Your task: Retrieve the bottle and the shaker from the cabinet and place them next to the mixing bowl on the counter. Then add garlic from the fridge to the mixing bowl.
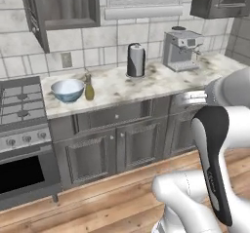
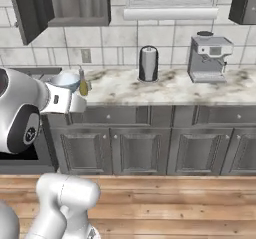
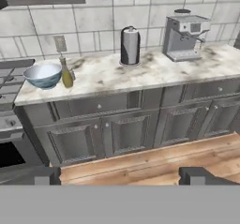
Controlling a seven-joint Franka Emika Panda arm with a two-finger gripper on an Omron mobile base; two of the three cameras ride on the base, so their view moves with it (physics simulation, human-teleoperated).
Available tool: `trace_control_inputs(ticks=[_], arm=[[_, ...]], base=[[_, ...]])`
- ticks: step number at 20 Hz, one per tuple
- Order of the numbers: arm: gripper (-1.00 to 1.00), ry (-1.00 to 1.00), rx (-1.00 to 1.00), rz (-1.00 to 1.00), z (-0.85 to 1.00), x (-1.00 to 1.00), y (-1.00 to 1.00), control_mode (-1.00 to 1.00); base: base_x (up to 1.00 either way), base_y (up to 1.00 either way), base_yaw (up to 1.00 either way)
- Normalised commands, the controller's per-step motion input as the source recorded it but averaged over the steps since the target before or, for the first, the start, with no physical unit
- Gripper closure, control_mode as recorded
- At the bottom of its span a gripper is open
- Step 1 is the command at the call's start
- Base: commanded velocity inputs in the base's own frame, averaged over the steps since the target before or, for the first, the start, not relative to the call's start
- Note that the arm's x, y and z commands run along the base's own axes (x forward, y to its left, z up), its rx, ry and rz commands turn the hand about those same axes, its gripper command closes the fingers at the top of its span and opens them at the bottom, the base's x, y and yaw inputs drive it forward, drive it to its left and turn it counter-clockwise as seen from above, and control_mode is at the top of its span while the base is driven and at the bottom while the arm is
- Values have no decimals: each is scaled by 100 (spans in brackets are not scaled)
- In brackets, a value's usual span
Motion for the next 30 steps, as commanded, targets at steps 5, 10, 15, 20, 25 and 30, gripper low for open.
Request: trace_control_inputs(ticks=[5, 10, 15, 20, 25, 30], arm=[[-100, 0, 0, 0, 0, 0, 0, 100], [-100, 0, 0, 0, 0, 0, 0, 100], [-100, 0, 0, 0, 0, 0, 0, 100], [-100, 0, 0, 0, 0, 0, 0, 100], [-100, 0, 0, 0, 0, 0, 0, 100], [-100, 0, 0, 0, 0, 0, 0, 100]], base=[[-32, -1, 64], [0, 0, 94], [1, 0, 92], [5, -2, 86], [4, 0, 79], [0, 0, 73]])
